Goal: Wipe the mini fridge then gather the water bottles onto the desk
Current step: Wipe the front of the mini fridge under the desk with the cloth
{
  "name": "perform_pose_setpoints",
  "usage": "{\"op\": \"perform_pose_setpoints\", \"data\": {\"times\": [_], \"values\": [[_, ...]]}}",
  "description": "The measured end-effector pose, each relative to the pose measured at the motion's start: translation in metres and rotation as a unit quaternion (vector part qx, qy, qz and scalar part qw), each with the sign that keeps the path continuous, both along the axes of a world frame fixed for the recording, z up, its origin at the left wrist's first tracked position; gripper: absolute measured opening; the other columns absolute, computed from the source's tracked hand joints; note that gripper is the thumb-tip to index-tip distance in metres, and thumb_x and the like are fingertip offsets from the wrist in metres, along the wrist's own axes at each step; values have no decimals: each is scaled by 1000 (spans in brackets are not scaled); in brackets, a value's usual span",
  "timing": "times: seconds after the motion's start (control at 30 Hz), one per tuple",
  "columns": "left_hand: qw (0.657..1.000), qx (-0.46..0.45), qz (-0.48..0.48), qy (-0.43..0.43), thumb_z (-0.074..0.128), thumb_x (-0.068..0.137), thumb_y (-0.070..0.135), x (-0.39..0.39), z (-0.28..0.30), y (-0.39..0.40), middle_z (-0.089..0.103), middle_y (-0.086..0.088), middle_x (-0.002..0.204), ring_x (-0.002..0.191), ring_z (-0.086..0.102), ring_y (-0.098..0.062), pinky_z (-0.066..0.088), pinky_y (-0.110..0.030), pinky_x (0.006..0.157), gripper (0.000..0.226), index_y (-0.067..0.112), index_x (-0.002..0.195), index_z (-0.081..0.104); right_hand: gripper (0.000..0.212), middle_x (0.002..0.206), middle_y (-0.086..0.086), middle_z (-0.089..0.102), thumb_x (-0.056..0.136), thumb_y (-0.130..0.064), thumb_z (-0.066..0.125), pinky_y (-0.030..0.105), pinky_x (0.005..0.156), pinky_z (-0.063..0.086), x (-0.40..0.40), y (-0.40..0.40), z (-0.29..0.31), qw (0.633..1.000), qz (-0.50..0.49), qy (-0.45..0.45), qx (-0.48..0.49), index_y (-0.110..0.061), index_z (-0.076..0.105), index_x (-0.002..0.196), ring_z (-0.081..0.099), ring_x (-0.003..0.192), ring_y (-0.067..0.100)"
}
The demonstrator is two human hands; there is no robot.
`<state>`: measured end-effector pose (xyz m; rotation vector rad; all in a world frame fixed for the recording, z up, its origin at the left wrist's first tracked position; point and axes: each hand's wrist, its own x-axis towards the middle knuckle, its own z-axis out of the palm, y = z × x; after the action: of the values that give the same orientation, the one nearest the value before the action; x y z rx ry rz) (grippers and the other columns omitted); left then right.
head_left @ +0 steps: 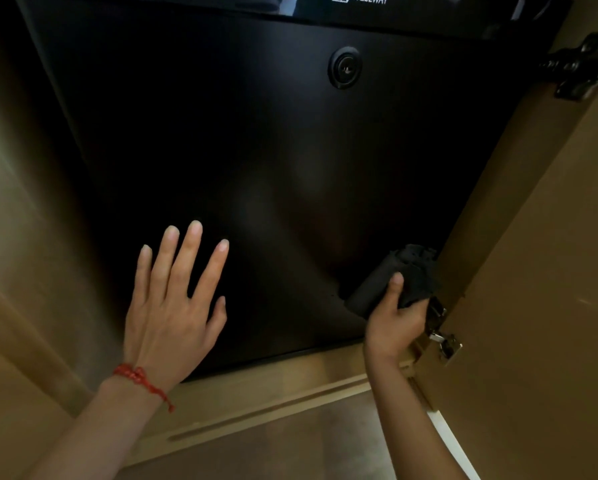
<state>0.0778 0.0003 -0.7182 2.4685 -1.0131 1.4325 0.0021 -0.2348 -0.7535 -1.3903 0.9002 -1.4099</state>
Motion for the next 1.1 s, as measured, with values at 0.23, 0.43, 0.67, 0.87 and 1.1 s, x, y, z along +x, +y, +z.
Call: {"op": "perform_pose_setpoints", "data": {"times": [0.23,0.43,0.67,0.87,1.1], "values": [[1000,0,-1,1,45,88,29,1,-1,-1,13,-19,150,143,-1,-29,5,-47,117,66,14,146,18,49,117,22,58,85,-26,59,24,95,41,17,66,4,994,83,8,-73,12,50,115,56,111,28],[1000,4,-2,8,44,88,29,0,-1,2,12,-17,151,144,-2,-28,5,-47,117,67,14,147,15,48,97,21,59,86,-33,49,0,89,30,18,93,2,957,185,43,-217,12,54,104,50,95,17],[999,19,-11,24,43,88,29,-3,-14,5,14,-19,150,144,-2,-28,6,-47,116,67,14,147,15,62,111,30,60,89,-44,47,22,87,39,6,51,-19,979,124,65,-146,14,52,111,57,105,29],[999,25,-3,34,44,86,29,-5,-24,5,15,-19,149,144,-4,-27,6,-47,115,66,12,145,18,44,119,22,59,88,-25,55,33,90,44,-8,-3,-46,996,50,69,-7,2,49,122,54,113,32],[998,27,-4,55,42,87,30,-9,-33,7,14,-19,149,143,-4,-28,6,-48,115,64,12,145,18,41,119,7,53,90,-15,53,-1,84,33,4,47,-47,995,94,-1,21,0,44,126,47,111,14]]}}
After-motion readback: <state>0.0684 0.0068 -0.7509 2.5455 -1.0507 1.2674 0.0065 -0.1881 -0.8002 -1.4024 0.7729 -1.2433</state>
